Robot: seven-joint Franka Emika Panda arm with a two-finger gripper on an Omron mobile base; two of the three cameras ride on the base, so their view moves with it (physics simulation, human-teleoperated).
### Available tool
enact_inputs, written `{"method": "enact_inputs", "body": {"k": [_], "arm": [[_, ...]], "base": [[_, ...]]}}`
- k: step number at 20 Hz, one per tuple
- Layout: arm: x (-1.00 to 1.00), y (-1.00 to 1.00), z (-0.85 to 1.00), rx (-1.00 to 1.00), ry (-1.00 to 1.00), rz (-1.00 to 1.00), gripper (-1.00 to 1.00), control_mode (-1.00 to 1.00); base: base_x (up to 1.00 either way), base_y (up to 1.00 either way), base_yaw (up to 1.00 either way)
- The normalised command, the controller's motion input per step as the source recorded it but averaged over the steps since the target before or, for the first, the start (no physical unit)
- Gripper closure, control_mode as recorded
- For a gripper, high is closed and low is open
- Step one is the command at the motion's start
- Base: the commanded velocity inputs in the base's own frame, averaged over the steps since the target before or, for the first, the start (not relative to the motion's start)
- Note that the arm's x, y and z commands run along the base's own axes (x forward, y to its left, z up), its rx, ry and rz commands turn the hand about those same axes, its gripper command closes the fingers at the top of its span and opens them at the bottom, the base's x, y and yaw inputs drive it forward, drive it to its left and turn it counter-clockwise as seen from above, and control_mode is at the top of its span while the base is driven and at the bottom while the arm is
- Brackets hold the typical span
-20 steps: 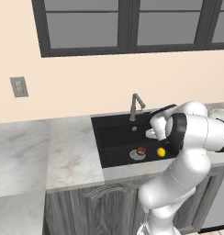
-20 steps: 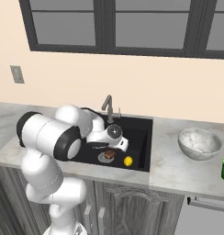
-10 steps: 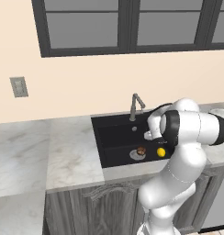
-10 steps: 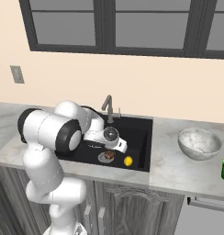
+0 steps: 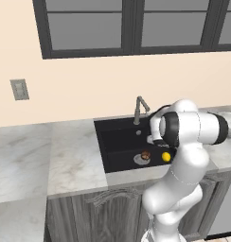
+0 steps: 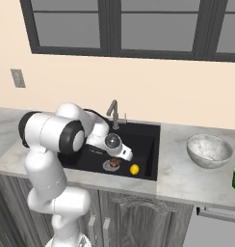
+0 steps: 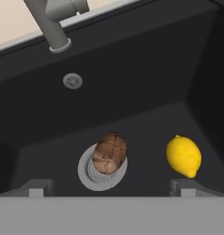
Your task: Remove the potato and lemon from the sink. Then move the bowl and cup from the counter to the sink for washing.
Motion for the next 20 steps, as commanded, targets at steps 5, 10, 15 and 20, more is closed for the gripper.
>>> {"method": "enact_inputs", "body": {"k": [5,10,15,20], "arm": [[0.09,0.00,-0.02,-0.01,0.00,-0.04,-1.00,-1.00],[0.03,0.00,-0.05,0.00,0.00,-0.04,-1.00,-1.00],[0.00,0.00,-0.04,0.00,0.00,-0.02,-1.00,-1.00],[0.00,0.00,-0.01,0.00,0.00,0.00,-1.00,-1.00]], "base": [[0.00,0.00,0.00],[0.00,0.00,0.00],[0.00,0.00,0.00],[0.00,0.00,0.00]]}}
